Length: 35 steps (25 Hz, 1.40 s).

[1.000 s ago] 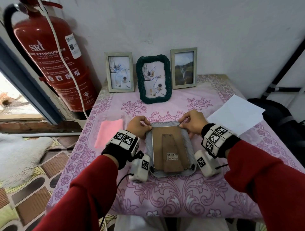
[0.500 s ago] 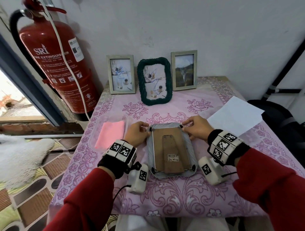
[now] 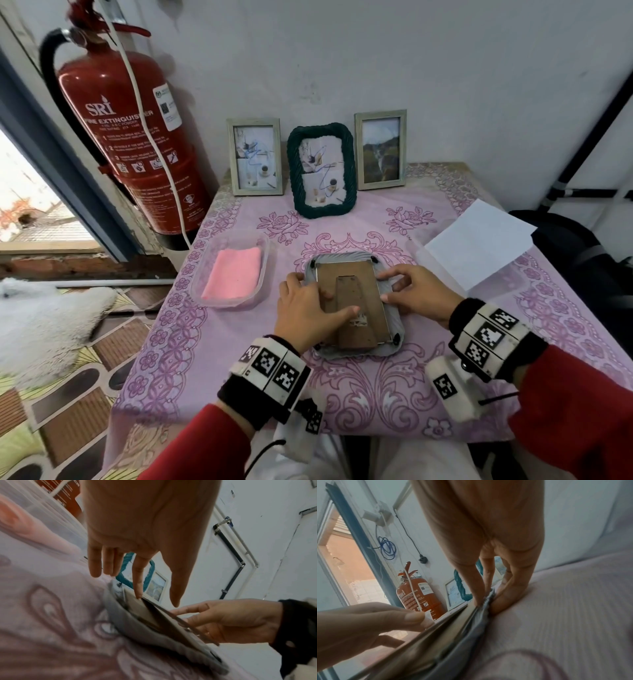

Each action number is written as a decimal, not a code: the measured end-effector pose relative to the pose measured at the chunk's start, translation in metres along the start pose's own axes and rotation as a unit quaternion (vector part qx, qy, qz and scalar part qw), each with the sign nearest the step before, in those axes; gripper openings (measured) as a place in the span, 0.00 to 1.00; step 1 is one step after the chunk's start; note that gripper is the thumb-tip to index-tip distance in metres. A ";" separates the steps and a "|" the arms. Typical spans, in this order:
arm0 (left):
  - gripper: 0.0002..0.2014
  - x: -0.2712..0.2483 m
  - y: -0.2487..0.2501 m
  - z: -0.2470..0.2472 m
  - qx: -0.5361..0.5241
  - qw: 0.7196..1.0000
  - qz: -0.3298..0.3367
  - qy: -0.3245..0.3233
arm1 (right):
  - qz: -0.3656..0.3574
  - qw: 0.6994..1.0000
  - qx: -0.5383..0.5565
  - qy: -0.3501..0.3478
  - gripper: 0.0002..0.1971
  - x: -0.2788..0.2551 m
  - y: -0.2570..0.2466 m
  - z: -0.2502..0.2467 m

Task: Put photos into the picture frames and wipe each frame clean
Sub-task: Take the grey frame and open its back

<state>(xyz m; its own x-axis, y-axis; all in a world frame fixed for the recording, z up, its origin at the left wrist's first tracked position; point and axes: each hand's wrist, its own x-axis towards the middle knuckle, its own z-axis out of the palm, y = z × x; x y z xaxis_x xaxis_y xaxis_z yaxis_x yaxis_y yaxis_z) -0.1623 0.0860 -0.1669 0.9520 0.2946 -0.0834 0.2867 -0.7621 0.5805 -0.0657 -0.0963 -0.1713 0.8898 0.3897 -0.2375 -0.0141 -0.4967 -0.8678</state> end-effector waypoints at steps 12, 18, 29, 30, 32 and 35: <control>0.36 0.001 0.010 0.018 -0.048 0.997 -0.041 0.033 | 0.000 0.998 0.056 0.025 0.18 -0.007 0.003 0.002; 0.34 -0.003 0.013 0.018 -0.091 0.994 -0.030 0.057 | 0.004 0.997 0.071 0.033 0.18 -0.006 0.006 0.002; 0.30 -0.005 0.015 0.013 -0.210 0.976 0.003 0.064 | -0.002 0.996 0.082 0.032 0.18 -0.004 0.010 0.003; 0.29 -0.005 0.015 0.012 -0.237 0.969 0.003 0.068 | -0.003 0.996 0.080 0.032 0.18 -0.004 0.010 0.003; 0.24 -0.005 0.014 0.011 -0.287 0.954 -0.006 0.088 | -0.008 0.997 0.073 0.032 0.18 -0.003 0.011 0.003; 0.19 -0.002 0.010 0.006 -0.324 0.940 -0.026 0.103 | -0.015 0.997 0.063 0.034 0.15 -0.003 0.011 0.003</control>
<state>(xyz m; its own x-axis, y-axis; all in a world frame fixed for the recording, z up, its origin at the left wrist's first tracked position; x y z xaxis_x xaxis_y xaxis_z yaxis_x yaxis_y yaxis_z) -0.1608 0.0745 -0.1664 0.8782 0.4782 -0.0057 0.1435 -0.2521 0.9570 -0.0701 -0.1001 -0.1813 0.9196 0.3470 -0.1841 -0.0405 -0.3823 -0.9232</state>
